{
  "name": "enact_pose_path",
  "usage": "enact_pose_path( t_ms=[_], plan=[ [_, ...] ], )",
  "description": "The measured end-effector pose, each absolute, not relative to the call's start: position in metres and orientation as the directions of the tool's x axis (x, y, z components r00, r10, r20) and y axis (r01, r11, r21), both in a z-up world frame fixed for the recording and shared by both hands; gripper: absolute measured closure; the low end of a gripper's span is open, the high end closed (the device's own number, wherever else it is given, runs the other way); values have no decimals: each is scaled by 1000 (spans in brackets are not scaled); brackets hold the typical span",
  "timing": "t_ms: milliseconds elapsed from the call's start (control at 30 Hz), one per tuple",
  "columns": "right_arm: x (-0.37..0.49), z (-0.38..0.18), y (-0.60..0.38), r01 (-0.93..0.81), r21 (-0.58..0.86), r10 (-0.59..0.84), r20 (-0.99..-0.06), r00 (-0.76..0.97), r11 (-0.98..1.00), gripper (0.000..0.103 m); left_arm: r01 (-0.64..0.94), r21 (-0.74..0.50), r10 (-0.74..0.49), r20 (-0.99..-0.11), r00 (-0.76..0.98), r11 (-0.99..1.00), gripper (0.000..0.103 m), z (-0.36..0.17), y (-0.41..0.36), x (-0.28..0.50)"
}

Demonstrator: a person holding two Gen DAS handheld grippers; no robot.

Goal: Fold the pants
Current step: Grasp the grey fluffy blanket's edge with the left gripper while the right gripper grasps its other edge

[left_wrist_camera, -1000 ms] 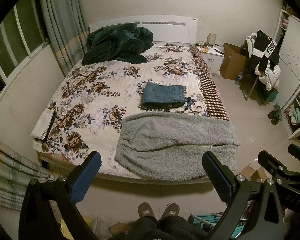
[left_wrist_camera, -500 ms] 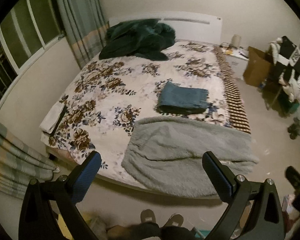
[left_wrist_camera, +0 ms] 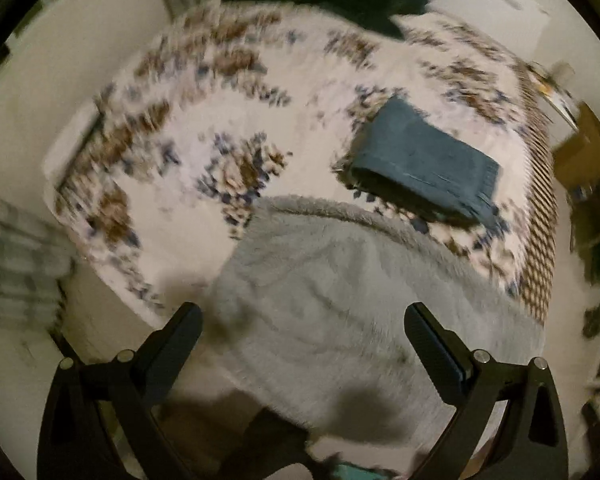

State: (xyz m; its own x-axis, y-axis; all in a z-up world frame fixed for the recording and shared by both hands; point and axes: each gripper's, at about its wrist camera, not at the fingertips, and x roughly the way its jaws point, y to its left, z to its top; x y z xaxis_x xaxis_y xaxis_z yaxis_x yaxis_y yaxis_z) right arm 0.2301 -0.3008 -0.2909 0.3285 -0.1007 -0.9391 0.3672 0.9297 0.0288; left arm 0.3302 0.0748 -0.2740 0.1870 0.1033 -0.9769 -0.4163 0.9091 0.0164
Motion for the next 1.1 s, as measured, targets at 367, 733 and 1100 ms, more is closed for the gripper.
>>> enact_pose_path(
  t_ms=[367, 733, 1100],
  plan=[
    [414, -517, -369, 625, -10, -87, -992, 92, 781, 0, -751, -80, -121, -993, 0, 655, 9, -507, 147, 463],
    [456, -661, -444, 798, 7, 51, -998, -29, 603, 1, -776, -195, -173, -979, 112, 600, 96, -560, 147, 462],
    [414, -650, -463, 824, 89, 70, -996, 59, 560, 95, -658, -375, -203, -924, 326, 652, 97, -487, 140, 410]
  ],
)
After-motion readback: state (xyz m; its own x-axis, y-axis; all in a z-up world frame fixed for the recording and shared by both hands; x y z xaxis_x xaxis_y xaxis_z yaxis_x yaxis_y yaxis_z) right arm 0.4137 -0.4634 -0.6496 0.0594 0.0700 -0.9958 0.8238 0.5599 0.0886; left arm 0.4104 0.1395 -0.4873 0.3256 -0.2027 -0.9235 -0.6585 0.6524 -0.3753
